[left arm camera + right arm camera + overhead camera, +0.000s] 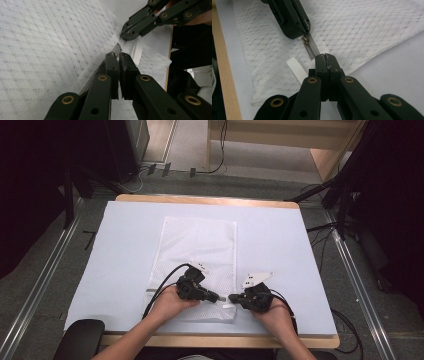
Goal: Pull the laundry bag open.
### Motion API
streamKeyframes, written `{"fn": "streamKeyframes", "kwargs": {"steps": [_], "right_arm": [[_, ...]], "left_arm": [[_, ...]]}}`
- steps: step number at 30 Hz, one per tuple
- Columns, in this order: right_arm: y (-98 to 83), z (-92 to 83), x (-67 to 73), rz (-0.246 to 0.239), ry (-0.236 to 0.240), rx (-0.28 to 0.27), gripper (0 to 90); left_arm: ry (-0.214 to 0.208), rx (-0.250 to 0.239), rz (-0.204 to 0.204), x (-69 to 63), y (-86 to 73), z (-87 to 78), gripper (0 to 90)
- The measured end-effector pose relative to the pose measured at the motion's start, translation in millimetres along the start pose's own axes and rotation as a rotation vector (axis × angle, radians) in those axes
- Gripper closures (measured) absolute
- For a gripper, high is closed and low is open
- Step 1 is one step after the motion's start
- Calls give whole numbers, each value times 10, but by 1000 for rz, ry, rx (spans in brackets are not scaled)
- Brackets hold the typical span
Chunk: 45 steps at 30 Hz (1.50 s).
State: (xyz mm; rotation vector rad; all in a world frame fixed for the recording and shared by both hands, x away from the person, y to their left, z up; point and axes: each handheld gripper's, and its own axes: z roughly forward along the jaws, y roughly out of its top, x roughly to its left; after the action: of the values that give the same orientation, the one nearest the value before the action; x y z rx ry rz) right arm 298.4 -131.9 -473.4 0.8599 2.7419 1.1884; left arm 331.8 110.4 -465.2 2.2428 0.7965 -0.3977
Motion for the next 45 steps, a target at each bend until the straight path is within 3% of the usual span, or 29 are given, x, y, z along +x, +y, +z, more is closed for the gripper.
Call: {"fn": "streamKeyframes", "kwargs": {"steps": [30, 45], "right_arm": [[19, 7, -65, -11, 45, 9, 900], [20, 9, -81, -21, 58, 9, 900]], "left_arm": [[18, -19, -61, 115, -138, -314, 880], [34, -20, -68, 122, -202, -435, 879]]}}
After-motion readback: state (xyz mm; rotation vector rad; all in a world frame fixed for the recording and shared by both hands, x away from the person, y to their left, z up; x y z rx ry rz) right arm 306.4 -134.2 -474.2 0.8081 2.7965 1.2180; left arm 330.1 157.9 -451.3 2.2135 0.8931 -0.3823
